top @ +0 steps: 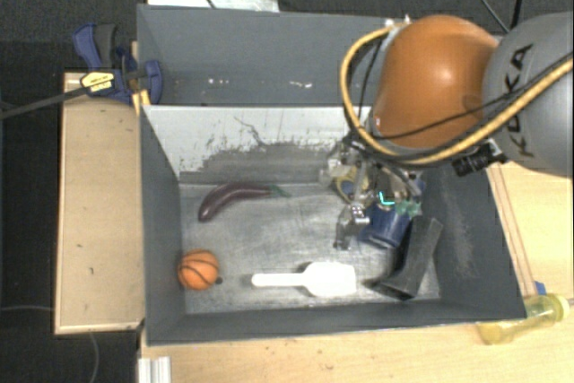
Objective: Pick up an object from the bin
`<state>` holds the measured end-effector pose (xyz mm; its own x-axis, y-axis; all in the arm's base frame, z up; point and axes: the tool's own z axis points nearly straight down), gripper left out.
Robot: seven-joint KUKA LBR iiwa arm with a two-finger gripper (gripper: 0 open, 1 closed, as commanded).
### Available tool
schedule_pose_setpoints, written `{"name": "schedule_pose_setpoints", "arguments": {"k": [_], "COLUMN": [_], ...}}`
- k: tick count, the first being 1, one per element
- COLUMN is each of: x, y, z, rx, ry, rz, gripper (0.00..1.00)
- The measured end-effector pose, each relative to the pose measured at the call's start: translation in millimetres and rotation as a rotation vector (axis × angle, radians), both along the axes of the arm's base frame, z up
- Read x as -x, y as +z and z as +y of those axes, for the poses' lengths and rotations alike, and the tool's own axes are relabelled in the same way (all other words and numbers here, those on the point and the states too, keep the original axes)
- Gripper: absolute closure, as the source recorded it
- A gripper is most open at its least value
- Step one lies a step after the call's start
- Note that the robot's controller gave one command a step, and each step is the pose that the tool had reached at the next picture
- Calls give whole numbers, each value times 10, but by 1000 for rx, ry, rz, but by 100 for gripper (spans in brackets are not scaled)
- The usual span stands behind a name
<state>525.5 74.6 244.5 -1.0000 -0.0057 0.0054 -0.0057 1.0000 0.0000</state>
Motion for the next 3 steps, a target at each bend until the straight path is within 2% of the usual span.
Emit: {"name": "schedule_pose_setpoints", "arguments": {"k": [1, 2, 3], "x": [-15, 43, 108], "y": [45, -370, -1720], "z": [-5, 31, -262], "rx": [-1, -1, -3], "ry": [-3, 85, 127], "rz": [-9, -13, -8], "gripper": [0, 0, 100]}}
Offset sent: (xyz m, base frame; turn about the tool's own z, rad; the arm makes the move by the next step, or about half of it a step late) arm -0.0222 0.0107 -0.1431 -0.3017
